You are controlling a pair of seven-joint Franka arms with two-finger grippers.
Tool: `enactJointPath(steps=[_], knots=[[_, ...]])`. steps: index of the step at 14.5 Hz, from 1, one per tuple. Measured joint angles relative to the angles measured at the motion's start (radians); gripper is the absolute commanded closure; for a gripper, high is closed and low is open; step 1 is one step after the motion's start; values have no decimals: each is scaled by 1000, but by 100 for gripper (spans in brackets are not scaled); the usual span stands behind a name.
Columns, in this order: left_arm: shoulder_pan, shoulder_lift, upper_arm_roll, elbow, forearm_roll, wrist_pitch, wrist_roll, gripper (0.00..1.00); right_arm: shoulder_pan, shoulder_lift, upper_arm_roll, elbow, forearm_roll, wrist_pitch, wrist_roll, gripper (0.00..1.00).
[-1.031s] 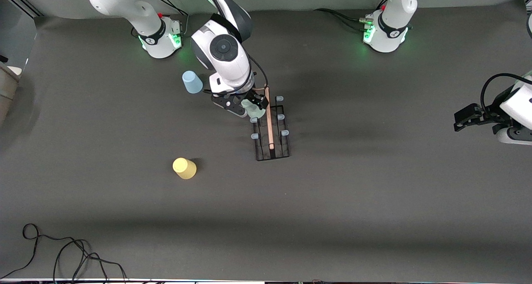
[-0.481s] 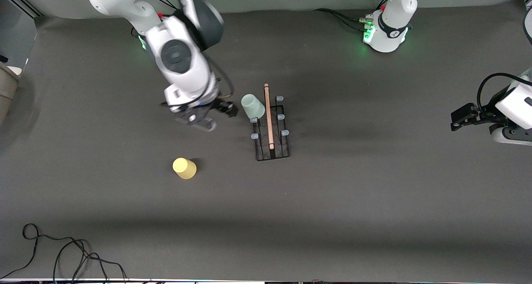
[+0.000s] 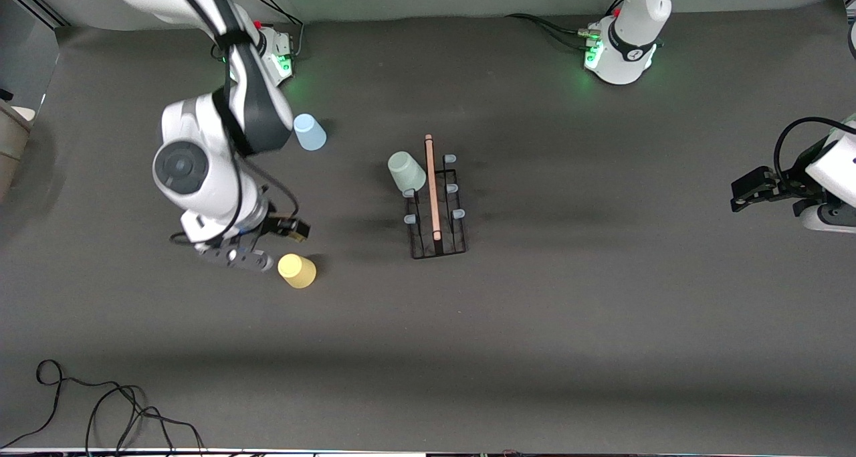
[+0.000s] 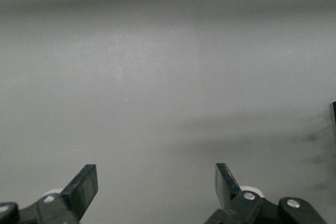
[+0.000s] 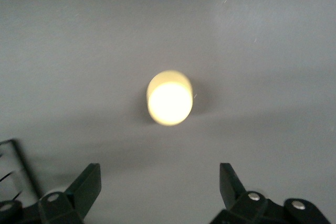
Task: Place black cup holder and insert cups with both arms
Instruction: 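Move the right gripper to the yellow cup and grasp it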
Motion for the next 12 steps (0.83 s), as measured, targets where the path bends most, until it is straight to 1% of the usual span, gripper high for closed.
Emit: enactJointPath(steps=[2,4,6,12], knots=[[0,0,0,0,0,1,0,0,-20,60,0,-3,8,71,-30,0],[0,0,0,0,0,6,0,0,-19,114,2,-3,40,131,-44,0],[-1,0,-1,0,0,12,0,0,-17,160,7,-2,52,184,-59,0],[-6,0,-5,0,0,14,0,0,-16,240,17,-17,56,282,-65,0]])
